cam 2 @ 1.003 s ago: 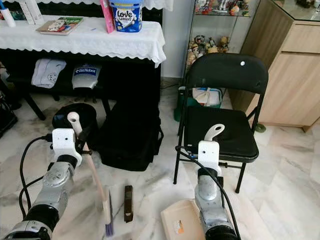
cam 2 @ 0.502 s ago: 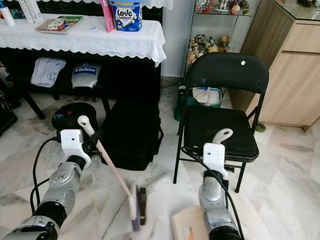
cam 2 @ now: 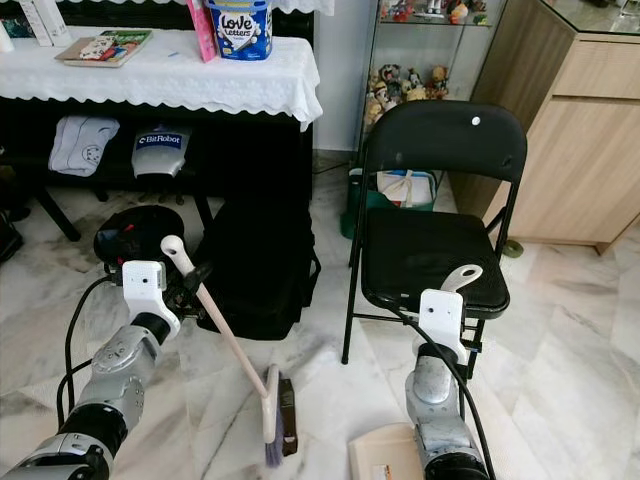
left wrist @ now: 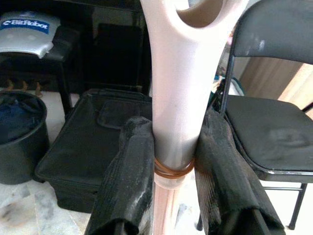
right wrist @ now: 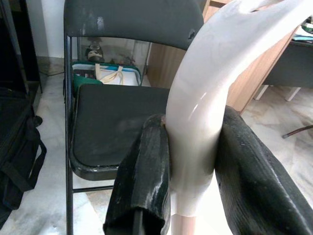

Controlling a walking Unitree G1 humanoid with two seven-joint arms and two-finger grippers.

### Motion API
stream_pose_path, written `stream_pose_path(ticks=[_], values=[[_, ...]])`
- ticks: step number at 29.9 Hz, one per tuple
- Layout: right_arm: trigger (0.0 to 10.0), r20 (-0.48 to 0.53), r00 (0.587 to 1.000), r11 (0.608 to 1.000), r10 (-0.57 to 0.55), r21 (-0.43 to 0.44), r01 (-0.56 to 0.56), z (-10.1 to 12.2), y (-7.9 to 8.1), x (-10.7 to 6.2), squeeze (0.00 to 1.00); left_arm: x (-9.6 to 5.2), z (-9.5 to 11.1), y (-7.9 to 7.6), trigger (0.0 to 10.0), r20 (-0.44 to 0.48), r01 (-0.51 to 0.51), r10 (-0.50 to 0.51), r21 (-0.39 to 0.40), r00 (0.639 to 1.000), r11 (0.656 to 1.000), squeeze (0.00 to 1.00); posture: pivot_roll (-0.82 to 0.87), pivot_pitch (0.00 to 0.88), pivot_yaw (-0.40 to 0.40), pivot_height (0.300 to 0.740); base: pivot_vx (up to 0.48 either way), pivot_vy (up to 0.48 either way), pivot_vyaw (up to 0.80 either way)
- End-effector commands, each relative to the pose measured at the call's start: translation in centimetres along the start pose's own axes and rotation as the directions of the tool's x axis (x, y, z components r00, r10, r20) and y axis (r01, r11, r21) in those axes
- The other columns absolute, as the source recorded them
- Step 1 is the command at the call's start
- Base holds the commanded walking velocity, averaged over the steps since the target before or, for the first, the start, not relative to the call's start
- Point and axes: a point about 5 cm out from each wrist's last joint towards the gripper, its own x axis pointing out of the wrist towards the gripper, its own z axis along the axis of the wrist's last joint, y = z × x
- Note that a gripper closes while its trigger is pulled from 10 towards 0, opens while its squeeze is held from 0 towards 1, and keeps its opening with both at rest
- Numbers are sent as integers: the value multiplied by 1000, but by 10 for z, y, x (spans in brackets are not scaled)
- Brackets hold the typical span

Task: Sweep floor

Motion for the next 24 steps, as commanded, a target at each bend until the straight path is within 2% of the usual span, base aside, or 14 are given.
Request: stream_pose_path(ticks=[1,4,6,13,18,24], values=[[10000,77,997,999,-25,27,23,16,-3,5,0,-3,0,5,10000,0,-9,9,-33,1000,999,4,-65,80,-17,740,0,0,0],[10000,100,995,999,-24,30,21,20,-3,5,0,-3,1,7,10000,5,-17,17,-41,1000,999,0,-62,79,-16,740,0,0,0],[10000,241,970,999,-33,43,23,43,-4,5,0,-4,10,13,10000,48,-57,62,-88,997,994,4,-60,79,-15,740,0,0,0],[10000,252,967,999,-36,41,26,45,-4,6,0,-6,13,12,10000,56,-37,41,-78,998,996,0,-58,77,-13,740,0,0,0],[10000,251,967,999,-38,38,29,43,-5,6,0,-6,16,13,10000,64,-30,32,-41,997,999,0,-58,77,-13,740,0,0,0],[10000,230,973,999,-29,38,21,36,-3,6,0,-7,25,17,10000,107,-97,93,29,990,995,0,-62,72,-13,740,0,0,0]])
